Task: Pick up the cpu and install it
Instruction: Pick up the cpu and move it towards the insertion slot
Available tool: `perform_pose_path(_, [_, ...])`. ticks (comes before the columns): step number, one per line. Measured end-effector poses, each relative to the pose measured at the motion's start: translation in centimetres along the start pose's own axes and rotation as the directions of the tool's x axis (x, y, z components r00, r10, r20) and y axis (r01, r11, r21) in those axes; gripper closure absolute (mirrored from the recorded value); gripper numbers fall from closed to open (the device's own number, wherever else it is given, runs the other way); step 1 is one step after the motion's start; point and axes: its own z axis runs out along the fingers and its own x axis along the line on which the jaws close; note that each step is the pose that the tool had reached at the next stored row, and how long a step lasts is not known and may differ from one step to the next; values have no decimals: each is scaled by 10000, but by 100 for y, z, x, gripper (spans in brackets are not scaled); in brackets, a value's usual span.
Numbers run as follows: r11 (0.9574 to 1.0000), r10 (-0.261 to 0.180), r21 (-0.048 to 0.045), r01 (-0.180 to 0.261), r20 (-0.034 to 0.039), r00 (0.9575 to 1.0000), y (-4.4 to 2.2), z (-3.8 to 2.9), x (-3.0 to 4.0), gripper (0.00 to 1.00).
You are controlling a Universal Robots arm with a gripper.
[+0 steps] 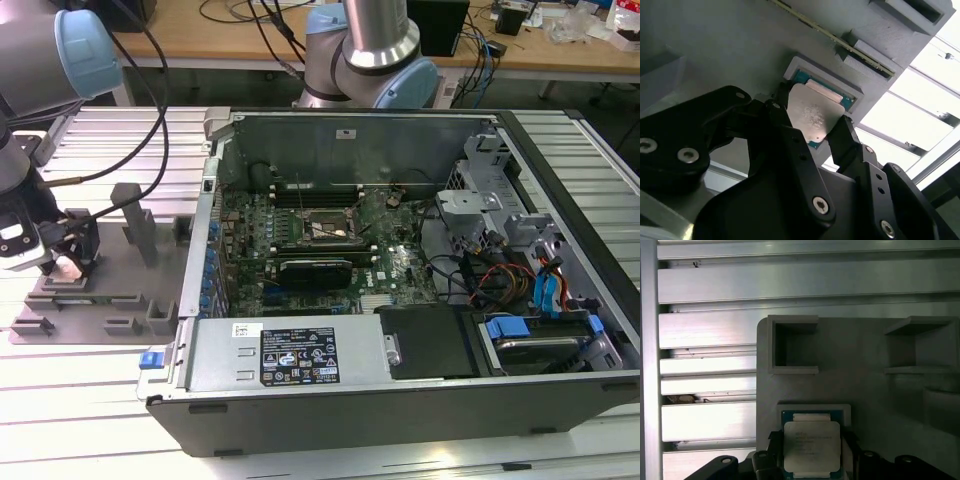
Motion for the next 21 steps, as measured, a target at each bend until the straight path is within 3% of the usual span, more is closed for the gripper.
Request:
perform_pose_path(6, [10000, -3, -3, 3, 4, 10000, 1, -3, -1, 45])
perform_pose_path(9, [10000, -27, -2, 27, 1, 10000, 2, -44, -1, 45])
perform_pose_path(11, [9995, -304, -5, 304, -11, 9995, 2, -45, -1, 45])
perform_pose_path(14, [9995, -314, -6, 314, -12, 9995, 2, -46, 0, 45])
perform_pose_path(21, [9995, -315, -5, 315, -11, 9995, 7, -180, -3, 45])
